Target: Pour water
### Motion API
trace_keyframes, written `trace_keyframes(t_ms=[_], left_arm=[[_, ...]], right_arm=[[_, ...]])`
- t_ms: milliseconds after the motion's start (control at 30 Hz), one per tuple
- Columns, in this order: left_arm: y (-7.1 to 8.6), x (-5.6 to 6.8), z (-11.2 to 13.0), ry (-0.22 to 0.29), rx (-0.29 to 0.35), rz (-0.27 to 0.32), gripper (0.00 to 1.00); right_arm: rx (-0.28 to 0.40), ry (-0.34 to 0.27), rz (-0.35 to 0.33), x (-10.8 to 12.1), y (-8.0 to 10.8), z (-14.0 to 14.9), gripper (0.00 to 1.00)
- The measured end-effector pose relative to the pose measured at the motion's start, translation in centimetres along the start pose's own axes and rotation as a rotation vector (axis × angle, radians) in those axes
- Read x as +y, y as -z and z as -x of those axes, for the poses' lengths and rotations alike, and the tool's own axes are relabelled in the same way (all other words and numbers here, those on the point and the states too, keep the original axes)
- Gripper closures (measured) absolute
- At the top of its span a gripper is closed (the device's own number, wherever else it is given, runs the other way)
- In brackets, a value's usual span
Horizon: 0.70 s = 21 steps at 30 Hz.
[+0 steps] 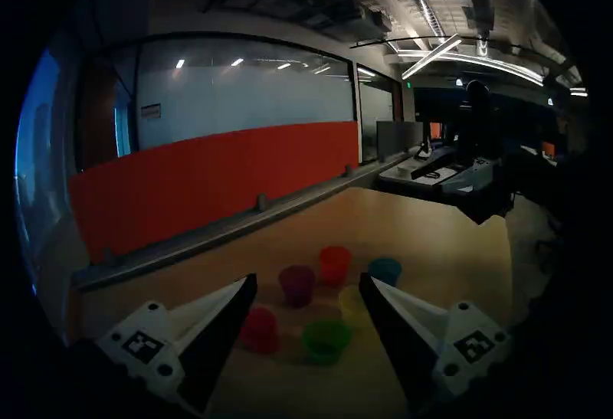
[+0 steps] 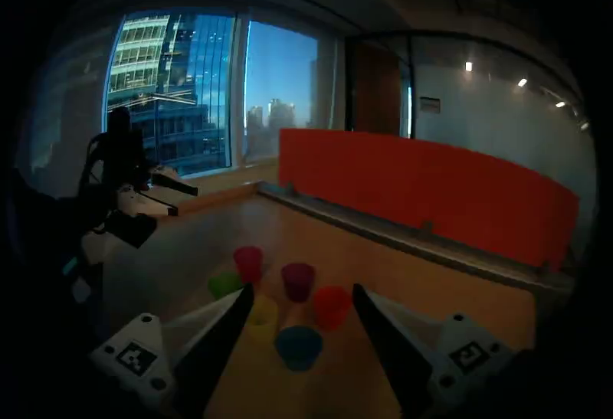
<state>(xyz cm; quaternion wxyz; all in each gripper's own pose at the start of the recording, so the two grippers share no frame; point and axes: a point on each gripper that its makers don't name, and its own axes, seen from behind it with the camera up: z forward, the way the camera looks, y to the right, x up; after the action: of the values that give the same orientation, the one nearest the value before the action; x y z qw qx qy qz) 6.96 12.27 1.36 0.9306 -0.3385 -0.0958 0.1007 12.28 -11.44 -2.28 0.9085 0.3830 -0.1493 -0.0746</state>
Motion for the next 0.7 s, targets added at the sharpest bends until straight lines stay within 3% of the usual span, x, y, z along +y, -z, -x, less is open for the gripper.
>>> trace_keyframes(t_ms=[700], left_arm=[[-2.8,2.1,6.9,-0.002,-0.141,0.084,0.01]], right_arm=[[-0.13,0.033,-0.042,-0.2,-3.1,6.2,0.0]])
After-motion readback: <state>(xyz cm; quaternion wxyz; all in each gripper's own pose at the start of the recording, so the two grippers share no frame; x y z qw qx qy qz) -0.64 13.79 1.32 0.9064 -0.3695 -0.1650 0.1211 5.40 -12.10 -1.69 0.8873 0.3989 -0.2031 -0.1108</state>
